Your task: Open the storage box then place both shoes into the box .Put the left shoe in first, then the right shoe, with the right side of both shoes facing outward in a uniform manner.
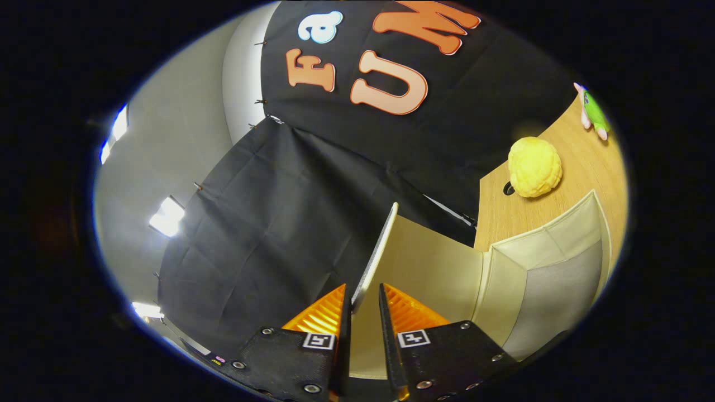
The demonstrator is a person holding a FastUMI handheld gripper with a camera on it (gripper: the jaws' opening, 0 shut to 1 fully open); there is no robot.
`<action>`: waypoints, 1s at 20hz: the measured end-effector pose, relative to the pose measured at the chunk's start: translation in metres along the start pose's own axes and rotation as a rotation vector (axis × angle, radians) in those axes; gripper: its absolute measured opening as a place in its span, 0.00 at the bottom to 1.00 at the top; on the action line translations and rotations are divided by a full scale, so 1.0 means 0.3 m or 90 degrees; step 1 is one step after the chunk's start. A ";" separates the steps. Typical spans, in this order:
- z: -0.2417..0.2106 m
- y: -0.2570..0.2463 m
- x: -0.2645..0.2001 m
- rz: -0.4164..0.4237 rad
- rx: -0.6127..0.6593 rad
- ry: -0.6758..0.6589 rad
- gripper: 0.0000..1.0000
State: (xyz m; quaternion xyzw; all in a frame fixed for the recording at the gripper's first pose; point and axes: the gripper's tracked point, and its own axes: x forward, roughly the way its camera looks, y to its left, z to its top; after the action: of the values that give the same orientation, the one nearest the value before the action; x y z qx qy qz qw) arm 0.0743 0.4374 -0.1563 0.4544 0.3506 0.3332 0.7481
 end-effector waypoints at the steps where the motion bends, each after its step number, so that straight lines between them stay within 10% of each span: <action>1: -0.019 -0.002 0.010 -0.003 -0.015 0.007 0.33; 8: 0.020 -0.102 -0.036 -0.098 -0.130 0.024 0.93; 20: 0.236 -0.433 -0.661 -0.390 -0.343 -0.051 0.97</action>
State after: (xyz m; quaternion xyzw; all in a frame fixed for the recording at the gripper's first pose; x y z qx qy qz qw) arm 0.0507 0.1962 -0.2069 0.1295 0.3406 0.1573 0.9179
